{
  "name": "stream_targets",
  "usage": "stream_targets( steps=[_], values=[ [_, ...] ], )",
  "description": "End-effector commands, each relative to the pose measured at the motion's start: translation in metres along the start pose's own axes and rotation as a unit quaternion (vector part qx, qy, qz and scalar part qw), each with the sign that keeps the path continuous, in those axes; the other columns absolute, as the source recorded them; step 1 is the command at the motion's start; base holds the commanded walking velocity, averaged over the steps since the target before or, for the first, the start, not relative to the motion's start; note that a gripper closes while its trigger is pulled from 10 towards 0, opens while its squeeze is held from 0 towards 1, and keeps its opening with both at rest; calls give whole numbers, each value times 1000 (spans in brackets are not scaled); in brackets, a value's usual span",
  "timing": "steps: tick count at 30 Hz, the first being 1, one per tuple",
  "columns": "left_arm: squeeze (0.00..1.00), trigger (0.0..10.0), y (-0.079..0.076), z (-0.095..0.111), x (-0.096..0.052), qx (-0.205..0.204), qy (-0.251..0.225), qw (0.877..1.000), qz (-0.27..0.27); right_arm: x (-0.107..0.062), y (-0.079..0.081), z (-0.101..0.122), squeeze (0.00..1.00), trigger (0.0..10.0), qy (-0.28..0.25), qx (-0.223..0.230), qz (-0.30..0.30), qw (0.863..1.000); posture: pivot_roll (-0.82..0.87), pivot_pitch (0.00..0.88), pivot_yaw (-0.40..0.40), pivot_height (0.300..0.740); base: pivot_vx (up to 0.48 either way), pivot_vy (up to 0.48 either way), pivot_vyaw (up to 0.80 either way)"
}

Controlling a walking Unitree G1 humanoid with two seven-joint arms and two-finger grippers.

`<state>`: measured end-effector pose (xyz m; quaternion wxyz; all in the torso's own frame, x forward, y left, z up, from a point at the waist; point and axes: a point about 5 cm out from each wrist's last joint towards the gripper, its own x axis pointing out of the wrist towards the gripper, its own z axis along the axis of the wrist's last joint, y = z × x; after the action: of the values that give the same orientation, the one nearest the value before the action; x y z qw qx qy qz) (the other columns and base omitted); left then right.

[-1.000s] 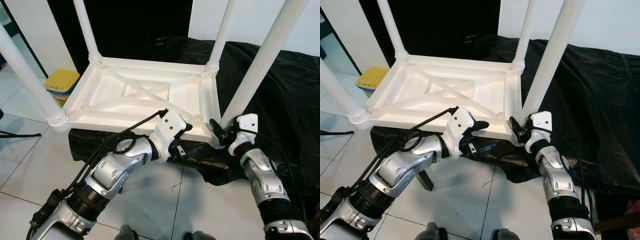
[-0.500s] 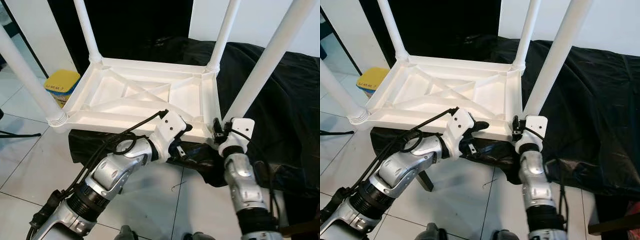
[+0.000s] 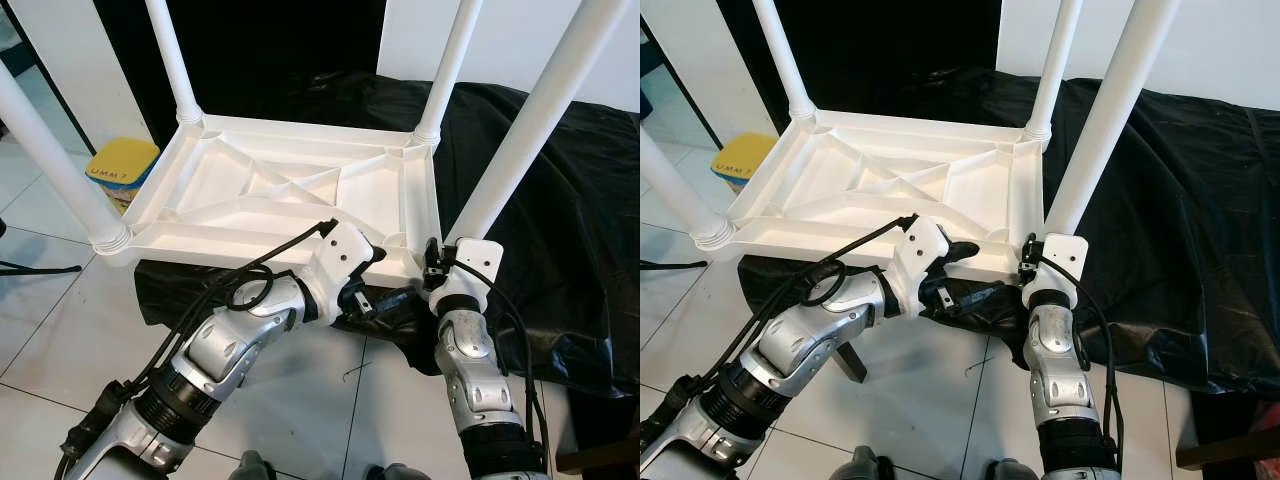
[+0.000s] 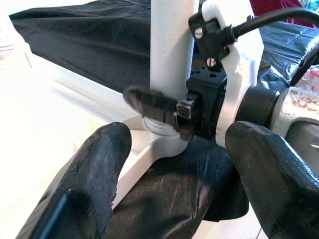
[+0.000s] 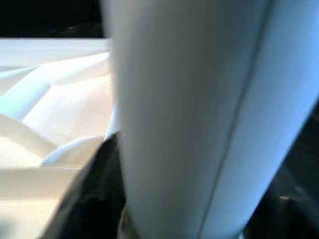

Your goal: Building children table

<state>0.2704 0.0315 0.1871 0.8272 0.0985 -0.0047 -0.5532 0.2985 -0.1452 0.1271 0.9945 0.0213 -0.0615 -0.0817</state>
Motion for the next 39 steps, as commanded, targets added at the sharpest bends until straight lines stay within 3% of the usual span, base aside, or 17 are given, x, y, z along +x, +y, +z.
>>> stream_targets(
  steps=[1, 10, 16, 17, 22, 32, 33, 34, 35, 36, 39],
  values=[
    [0, 10000, -7, 0, 0, 9, -3, 998, -55, -3, -2, -5, 1000, 10000, 13, -2, 21, 1000, -1, 74, -26, 740, 0, 0, 0],
    [0, 10000, -7, 0, 0, 9, -3, 998, -57, -4, -14, 3, 1000, 10000, -5, -13, 101, 995, -3, 78, -19, 740, 0, 0, 0],
    [0, 10000, -5, 0, -1, 14, 0, 998, -59, -5, -23, 4, 1000, 10000, -5, -31, 180, 983, -4, 86, -10, 740, 0, 0, 0],
    [0, 10000, -5, 0, -2, 15, 1, 998, -60, -4, -26, 4, 0, 10000, 0, -35, 204, 978, -6, 88, -8, 740, 0, 0, 0],
    [0, 10000, -5, 0, -2, 16, 1, 998, -63, 2, -30, 3, 0, 10000, 6, -52, 260, 964, -8, 90, -5, 740, 0, 0, 0],
    [0, 10000, -6, 0, -2, 17, 1, 998, -69, 21, -28, 0, 0, 10000, 15, -71, 286, 956, -2, 85, 3, 740, 0, 0, 0],
    [0, 10000, -6, 0, -2, 17, 2, 997, -69, 24, -25, -1, 0, 8784, 18, -72, 290, 954, 0, 84, 2, 740, 0, 0, 0],
    [0, 10000, -6, 1, -2, 18, 2, 997, -69, 25, -23, -3, 0, 2745, 19, -71, 293, 953, 3, 84, 1, 740, 0, 0, 0],
    [0, 10000, -6, 1, -2, 18, 2, 997, -69, 25, -23, -3, 0, 2745, 19, -71, 293, 953, 3, 84, 1, 740, 0, 0, 0],
    [0, 10000, -6, 1, -2, 18, 2, 997, -69, 25, -22, -4, 0, 0, 21, -68, 295, 953, 4, 84, 0, 740, 0, 0, 0],
    [0, 10000, -7, 1, -2, 18, 1, 998, -68, 22, -23, -6, 0, 0, 26, -63, 299, 952, 8, 82, -5, 740, 0, 0, 0]
  ],
)
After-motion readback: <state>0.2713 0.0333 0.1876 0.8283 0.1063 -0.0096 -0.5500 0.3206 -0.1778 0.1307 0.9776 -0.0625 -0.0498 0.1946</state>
